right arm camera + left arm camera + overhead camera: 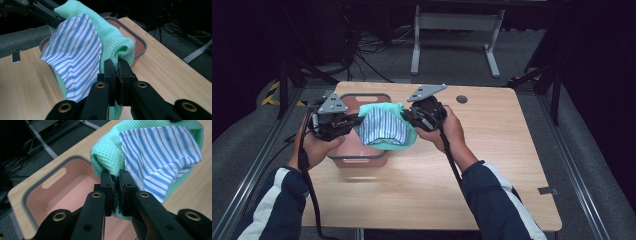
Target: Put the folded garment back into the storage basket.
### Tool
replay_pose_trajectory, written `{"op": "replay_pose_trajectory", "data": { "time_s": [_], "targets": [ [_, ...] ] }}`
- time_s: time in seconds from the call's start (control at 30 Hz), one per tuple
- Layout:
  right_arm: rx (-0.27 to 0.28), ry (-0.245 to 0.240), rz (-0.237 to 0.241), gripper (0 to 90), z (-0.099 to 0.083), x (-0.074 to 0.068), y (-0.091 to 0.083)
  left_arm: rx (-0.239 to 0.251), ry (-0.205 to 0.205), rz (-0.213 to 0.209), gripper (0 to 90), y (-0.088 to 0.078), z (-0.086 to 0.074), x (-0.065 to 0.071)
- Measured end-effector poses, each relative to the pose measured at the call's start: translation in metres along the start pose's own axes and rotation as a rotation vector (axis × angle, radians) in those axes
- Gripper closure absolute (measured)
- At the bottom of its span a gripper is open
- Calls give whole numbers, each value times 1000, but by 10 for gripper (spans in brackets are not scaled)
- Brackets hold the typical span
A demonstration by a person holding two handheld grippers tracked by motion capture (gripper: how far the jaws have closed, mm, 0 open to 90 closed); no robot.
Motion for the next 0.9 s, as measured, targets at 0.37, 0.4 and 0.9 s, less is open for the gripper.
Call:
{"op": "replay_pose_trajectory", "data": {
  "time_s": [0.37, 0.4, 0.9],
  "targets": [
    [-12, -22, 39, 874, 21, -21, 44, -30, -17, 100, 836, -16, -20, -37],
    [-12, -22, 39, 874, 21, -21, 44, -30, -17, 100, 836, -16, -20, -37],
    [-17, 3, 98, 873, 19, -37, 93, -90, -63, 137, 836, 4, -49, -65]
  ]
}}
Point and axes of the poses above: each handheld gripper's, and its own axes: y roughly forward along the jaws, z roughly out of its top, x roughly to its right, the point moved 8 cm from there along y, roughly forward along the jaws, and after that the axes turned 14 degrees about -y, right-handed, at the moved point
